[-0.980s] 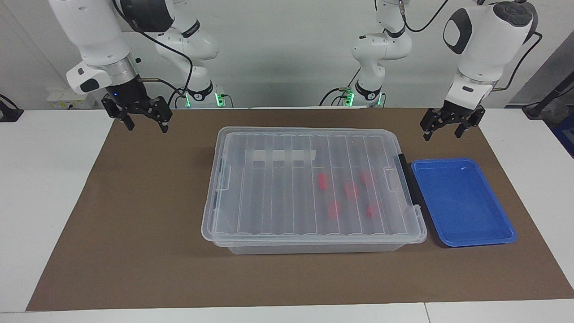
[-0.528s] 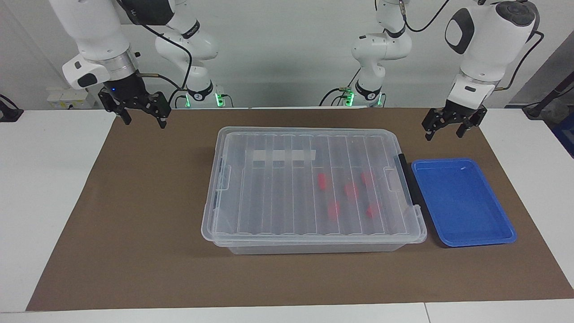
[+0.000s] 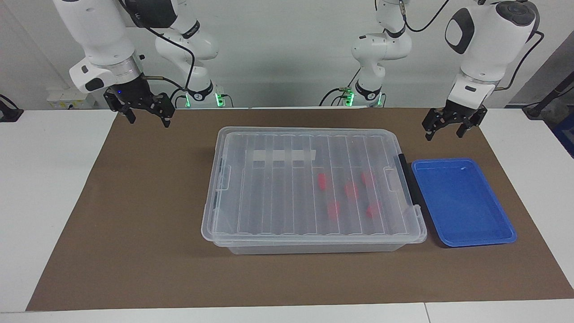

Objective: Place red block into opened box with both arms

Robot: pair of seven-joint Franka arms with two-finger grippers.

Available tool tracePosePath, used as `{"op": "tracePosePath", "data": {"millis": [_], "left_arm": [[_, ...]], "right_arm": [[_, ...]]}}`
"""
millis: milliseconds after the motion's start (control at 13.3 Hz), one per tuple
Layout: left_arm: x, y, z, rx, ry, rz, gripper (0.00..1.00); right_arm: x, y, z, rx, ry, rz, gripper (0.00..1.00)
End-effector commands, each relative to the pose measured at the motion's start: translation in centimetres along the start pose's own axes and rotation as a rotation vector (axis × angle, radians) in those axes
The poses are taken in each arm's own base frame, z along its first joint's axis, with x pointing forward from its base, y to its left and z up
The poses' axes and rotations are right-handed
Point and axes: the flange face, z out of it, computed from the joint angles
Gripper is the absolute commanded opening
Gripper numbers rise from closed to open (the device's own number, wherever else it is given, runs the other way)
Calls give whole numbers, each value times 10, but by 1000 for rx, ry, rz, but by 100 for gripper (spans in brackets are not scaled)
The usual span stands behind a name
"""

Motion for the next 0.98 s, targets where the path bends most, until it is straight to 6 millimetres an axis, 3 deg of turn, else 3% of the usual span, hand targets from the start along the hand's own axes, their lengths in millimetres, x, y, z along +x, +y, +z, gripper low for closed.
{"op": "tracePosePath", "data": {"millis": [0,905], "left_arm": [[-7,-1,0,-14,21,-12,100],[-8,-1,-1,-13,12,-14,100]], "right_arm": [[-10,-2,-2,-13,2,12,100],[-11,-2,1,-15,1,22,100]]}}
